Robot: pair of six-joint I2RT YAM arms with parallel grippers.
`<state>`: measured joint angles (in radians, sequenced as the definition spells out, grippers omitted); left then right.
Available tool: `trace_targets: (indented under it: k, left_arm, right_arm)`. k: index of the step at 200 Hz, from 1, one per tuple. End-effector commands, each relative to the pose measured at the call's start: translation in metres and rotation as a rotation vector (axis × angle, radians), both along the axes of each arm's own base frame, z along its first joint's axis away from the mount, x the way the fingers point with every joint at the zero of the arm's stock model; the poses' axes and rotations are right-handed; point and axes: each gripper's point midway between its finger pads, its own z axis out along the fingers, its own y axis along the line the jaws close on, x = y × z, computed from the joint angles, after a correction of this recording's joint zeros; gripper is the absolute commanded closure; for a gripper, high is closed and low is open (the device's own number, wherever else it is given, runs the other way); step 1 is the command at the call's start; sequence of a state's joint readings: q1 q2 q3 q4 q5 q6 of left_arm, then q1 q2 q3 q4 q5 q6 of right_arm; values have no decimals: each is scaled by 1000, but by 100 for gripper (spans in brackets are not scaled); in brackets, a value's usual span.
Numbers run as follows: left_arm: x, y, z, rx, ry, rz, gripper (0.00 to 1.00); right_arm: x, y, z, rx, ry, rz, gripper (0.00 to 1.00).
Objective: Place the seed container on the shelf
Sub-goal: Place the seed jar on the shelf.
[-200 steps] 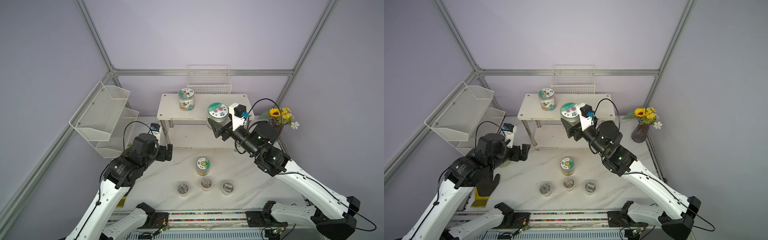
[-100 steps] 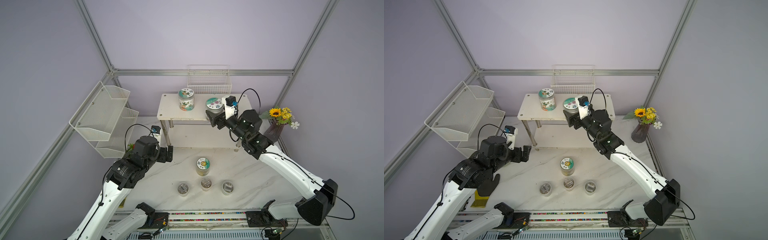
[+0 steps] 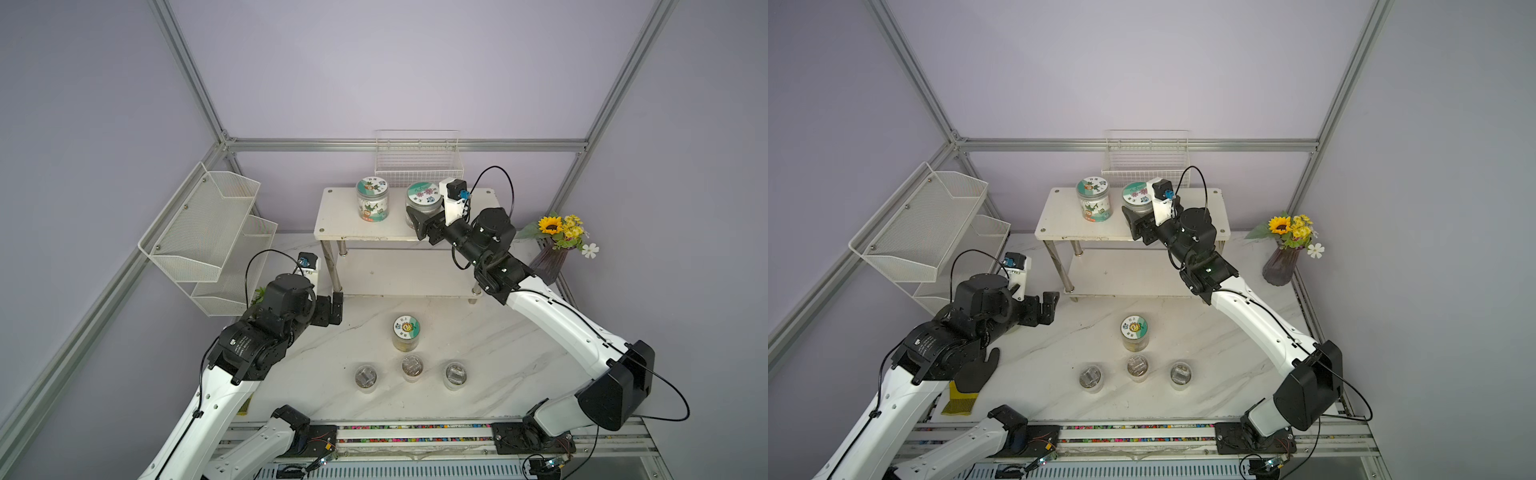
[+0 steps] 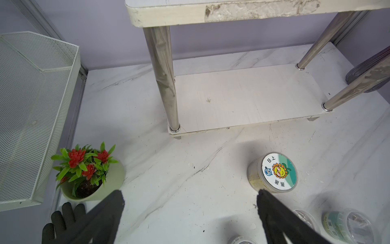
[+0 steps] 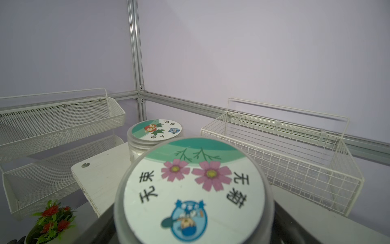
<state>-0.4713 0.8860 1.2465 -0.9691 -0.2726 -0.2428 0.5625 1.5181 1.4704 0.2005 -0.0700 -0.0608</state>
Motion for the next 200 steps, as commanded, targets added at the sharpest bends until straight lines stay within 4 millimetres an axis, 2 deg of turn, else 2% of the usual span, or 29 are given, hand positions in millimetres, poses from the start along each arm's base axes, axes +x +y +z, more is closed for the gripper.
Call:
trace_targets:
  k: [1,76,200]
  left_arm:
    - [2,3,17,-9,-48,8,0]
    - [1,5,19,4,-45,15,0]
    - [4,6,16,11,-39,17,0]
  right_arm:
    - [1,-4,34,62,-85,4,28]
    - [28,-2,23,70,-29,-5,28]
    - [48,6,-8,25,55,-28,27]
